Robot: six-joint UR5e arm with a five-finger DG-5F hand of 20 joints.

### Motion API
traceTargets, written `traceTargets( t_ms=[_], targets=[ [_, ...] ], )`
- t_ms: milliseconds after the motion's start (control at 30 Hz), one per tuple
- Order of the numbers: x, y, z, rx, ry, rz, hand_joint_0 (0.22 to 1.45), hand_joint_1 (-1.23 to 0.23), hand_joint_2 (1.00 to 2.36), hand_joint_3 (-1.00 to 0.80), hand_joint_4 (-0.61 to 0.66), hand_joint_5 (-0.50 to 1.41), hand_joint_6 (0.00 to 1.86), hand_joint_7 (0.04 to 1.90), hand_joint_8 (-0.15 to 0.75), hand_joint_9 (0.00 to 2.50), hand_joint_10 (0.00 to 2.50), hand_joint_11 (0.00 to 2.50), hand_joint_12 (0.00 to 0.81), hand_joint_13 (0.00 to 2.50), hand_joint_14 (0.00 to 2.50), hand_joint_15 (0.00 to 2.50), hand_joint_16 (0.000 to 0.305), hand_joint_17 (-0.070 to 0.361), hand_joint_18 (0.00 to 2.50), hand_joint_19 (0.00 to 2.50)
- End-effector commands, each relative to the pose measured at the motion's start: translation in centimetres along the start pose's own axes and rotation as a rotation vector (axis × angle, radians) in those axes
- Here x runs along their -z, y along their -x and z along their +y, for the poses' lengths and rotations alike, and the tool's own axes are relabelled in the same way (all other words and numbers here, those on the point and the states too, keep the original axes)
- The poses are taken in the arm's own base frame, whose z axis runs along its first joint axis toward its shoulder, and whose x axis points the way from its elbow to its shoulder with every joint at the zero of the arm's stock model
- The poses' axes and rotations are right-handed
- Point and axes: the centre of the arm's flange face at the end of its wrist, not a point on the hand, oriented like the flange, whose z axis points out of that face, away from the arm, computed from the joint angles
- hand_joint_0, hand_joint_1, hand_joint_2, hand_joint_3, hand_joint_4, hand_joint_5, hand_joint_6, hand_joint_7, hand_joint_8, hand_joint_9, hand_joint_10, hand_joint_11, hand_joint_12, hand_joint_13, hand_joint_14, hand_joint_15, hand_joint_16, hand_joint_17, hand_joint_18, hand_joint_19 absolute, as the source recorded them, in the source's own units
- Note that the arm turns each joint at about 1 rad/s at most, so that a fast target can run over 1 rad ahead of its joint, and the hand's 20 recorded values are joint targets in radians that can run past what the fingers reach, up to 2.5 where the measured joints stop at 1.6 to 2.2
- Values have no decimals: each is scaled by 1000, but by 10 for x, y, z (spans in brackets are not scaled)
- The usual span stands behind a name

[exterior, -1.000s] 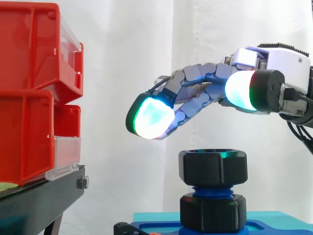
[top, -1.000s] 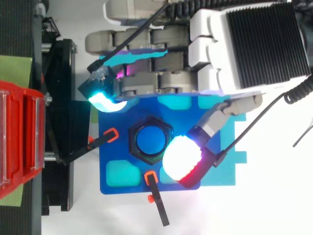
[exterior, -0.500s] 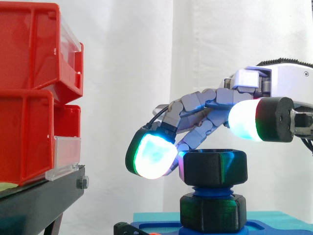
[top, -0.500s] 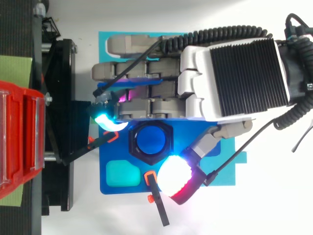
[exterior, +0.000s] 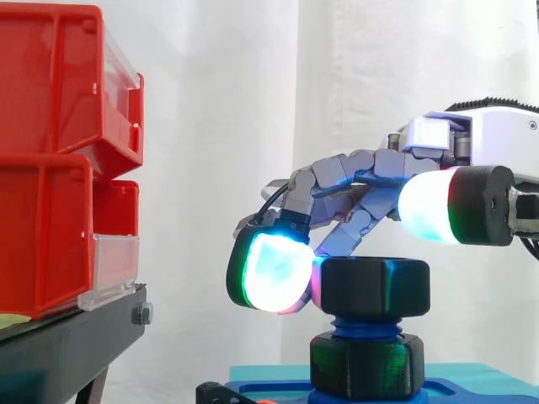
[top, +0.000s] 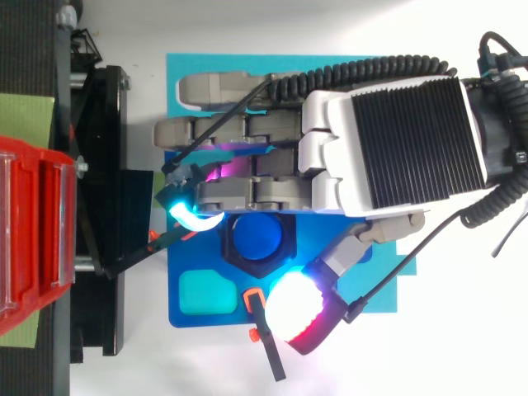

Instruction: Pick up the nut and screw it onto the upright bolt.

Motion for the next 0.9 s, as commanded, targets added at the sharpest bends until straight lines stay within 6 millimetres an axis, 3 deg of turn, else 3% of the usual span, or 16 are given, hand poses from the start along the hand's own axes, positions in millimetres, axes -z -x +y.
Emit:
traceTargets(
  t_ms=[0, 433, 867],
  targets=[
    [1, 1, -3, 1, -2, 0, 507, -138, 1000, -500, 227, -8, 505, 1121, 212, 850, 0, 0, 253, 350, 0, 0, 25, 56, 0, 0],
    [5, 2, -11, 1, -11, 3, 525, -175, 1000, -500, 115, 53, 501, 1436, 226, 1036, 0, 0, 224, 512, 0, 0, 19, 42, 49, 0],
    [14, 5, -30, 7, -21, -2, 530, -197, 1000, -500, 136, 77, 541, 1398, 207, 1269, 0, 0, 168, 756, 0, 0, 11, 24, 318, 0]
  ],
)
